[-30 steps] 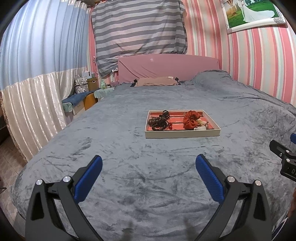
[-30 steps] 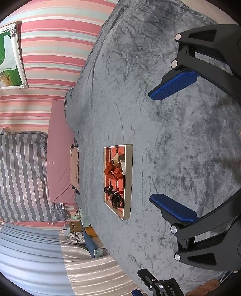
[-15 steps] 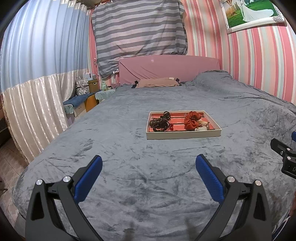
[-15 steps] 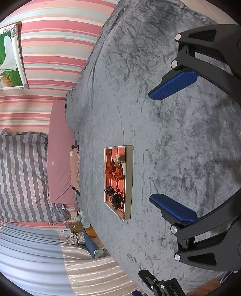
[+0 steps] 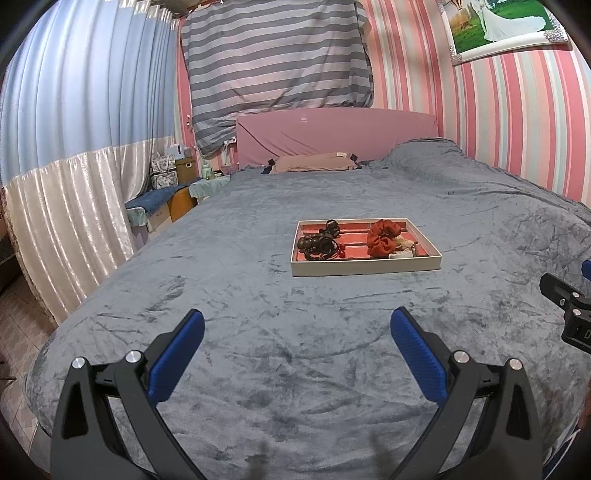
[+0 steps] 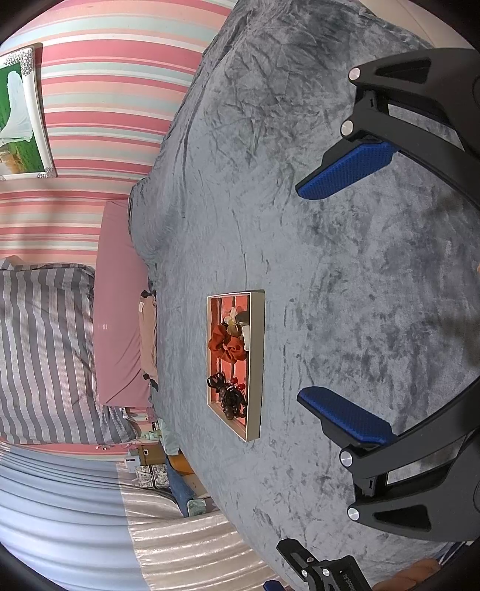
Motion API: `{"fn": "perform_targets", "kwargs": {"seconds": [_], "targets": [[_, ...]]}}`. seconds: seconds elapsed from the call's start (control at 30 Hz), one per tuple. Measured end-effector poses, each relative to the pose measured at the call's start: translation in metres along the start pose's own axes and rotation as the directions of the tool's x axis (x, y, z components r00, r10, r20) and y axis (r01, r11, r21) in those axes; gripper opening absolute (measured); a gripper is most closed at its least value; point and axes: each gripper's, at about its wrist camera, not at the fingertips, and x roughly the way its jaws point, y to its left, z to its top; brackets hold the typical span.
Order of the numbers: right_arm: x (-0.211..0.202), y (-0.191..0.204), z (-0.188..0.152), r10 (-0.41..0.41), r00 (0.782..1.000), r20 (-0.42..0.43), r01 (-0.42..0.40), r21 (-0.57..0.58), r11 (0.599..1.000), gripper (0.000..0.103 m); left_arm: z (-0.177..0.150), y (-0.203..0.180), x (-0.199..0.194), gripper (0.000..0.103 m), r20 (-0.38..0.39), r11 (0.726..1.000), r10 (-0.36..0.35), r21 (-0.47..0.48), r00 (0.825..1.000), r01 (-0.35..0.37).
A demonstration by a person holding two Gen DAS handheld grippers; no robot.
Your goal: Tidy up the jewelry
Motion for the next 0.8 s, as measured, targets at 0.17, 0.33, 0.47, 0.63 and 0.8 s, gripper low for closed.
{"fn": "perform_targets", "kwargs": {"seconds": [0.17,0.33,0.47,0.63,0.8], "targets": [[0.001,-0.001,-0.001,0.001,1.000,-0.006,-0.001,0.001,1.000,0.099,0.000,0.001,0.002,0.098,-0.006,1.000,0.002,-0.003,1.000,-0.002],[0.003,-0.002,-0.001,0.001,1.000,-0.008,-0.001,0.001,1.000,0.099,0.000,0.001,0.004,0.098,-0.010,1.000,0.002,-0.003,1.000,-0.002],[0.007,-0.001,-0.003,0.003,1.000,-0.013,-0.003,0.001,1.000,0.099,-0.001,0.002,0.006,0.098,-0.013,1.000,0.005,-0.003,1.000,-0.005],[0.012,0.000,-0.005,0.005,1.000,-0.021,-0.006,-0.001,1.000,0.099,-0.003,0.002,0.008,0.098,-0.015,1.000,0.009,-0.001,1.000,-0.009],[0.013,0.001,-0.005,0.007,1.000,-0.022,-0.007,-0.001,1.000,0.099,-0.004,0.004,0.010,0.098,-0.019,1.000,0.010,-0.004,1.000,-0.010]]}}
